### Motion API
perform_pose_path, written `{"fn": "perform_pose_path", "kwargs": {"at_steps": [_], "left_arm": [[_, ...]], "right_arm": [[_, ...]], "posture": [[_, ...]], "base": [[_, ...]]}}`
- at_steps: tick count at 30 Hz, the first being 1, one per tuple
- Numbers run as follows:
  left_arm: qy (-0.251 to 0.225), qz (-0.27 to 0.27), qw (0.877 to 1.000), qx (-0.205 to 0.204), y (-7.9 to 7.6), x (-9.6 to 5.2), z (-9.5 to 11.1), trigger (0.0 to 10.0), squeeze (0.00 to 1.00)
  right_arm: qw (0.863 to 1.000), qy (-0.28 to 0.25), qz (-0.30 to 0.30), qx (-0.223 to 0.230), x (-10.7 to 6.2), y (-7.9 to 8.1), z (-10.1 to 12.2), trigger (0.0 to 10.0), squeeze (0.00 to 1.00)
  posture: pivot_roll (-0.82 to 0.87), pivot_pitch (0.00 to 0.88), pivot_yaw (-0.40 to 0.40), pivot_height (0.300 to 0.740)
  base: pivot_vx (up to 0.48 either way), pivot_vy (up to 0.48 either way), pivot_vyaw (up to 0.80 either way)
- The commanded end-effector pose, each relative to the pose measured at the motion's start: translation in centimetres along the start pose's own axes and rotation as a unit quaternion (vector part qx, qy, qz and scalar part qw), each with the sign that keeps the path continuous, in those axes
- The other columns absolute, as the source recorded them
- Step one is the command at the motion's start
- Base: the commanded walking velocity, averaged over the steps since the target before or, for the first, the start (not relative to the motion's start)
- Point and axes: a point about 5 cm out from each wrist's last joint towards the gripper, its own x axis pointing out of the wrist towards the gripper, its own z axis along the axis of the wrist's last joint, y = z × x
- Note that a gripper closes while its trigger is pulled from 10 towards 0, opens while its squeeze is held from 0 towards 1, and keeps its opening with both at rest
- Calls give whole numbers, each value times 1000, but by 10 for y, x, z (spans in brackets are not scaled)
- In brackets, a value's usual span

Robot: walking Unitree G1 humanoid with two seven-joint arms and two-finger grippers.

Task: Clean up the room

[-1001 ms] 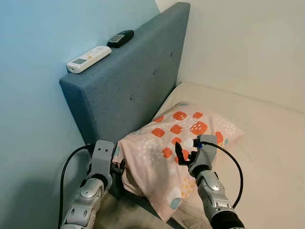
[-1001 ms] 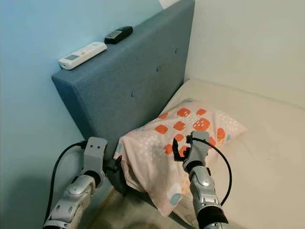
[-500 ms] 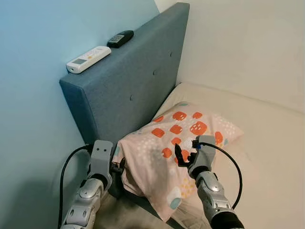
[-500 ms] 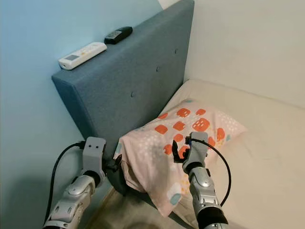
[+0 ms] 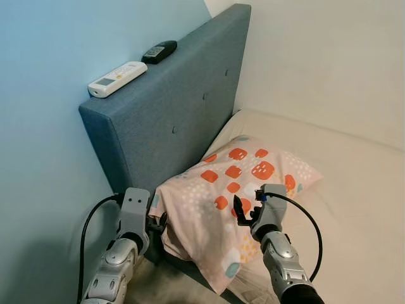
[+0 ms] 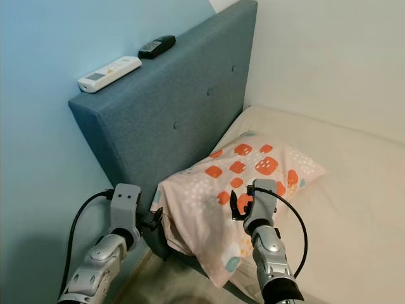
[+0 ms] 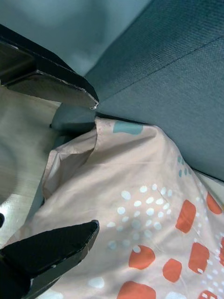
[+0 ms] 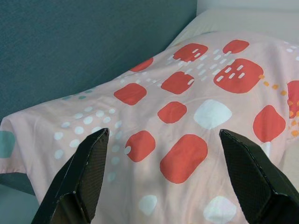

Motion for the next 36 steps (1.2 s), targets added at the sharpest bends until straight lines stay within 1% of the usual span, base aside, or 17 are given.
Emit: {"fn": "perform_pose_path", "kwargs": {"at_steps": [1, 19, 36], "left_arm": [[5, 0, 1000, -9, 0, -2, -5, 10000, 0], [3, -1, 1000, -16, 0, -2, -4, 10000, 0], [1, 8, 1000, -17, 4, -4, -4, 10000, 0]], "right_arm": [[1000, 14, -2, -2, -3, -2, -6, 10000, 0], [1000, 14, 0, -1, -2, -2, -5, 10000, 0], [1000, 16, 3, 0, -2, -2, -6, 10000, 0]], "posture": [[15, 112, -16, 730], [14, 114, -20, 730], [17, 118, -21, 730]], "base": [[262, 0, 0], [297, 0, 0], [0, 0, 0]]}}
